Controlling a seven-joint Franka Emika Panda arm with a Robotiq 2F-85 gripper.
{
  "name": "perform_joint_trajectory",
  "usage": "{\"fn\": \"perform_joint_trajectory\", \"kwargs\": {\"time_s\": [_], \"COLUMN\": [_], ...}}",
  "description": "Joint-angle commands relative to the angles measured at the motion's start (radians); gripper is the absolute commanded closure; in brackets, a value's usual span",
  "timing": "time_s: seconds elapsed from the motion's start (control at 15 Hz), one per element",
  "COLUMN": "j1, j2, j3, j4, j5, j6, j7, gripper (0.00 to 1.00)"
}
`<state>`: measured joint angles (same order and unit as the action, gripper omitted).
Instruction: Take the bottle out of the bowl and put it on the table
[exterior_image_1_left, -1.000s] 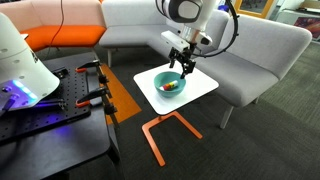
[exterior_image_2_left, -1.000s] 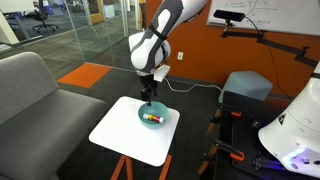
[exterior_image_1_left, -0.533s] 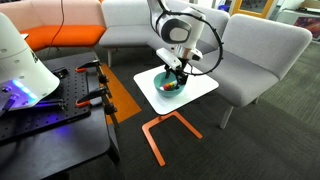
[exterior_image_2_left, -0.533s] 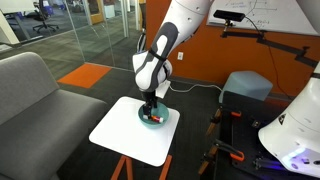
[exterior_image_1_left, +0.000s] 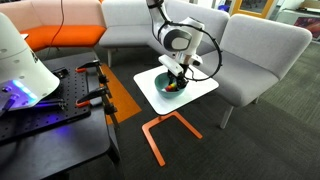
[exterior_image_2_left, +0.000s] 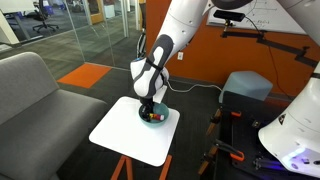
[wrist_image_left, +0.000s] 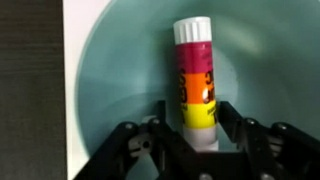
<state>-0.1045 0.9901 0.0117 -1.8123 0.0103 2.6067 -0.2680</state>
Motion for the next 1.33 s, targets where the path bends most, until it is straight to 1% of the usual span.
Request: {"fn": "perform_joint_trajectory", "kwargs": {"time_s": [0.0,0.2,0.33,0.4,0.53,0.67,0.8,0.93,1.13,1.2,1.27], "j1": [0.018,0.043,0.083,0.108,0.169,0.162,0.139,0.124,0.153,0.165,0.189], "j2": [-0.019,-0.089,-0.144,-0.177,-0.232,-0.279,-0.282,-0.261,-0.201,-0.183,-0.159], "j3": [-0.006,-0.011,-0.034,-0.053,-0.101,-0.073,-0.015,0.046,0.096,0.106,0.104], "j4": [0.002,-0.054,-0.085,-0.103,-0.114,-0.124,-0.098,-0.061,-0.035,-0.035,-0.034], "j5": [-0.038,-0.062,-0.090,-0.105,-0.159,-0.177,-0.135,-0.083,-0.057,-0.060,-0.079], "j6": [-0.029,-0.048,-0.092,-0.119,-0.211,-0.223,-0.218,-0.246,-0.240,-0.232,-0.198], "j7": [0.030,0.036,0.064,0.099,0.185,0.176,0.141,0.118,0.124,0.125,0.136], "gripper": [0.71,0.92,0.92,0.92,0.92,0.92,0.92,0.92,0.92,0.92,0.92]}}
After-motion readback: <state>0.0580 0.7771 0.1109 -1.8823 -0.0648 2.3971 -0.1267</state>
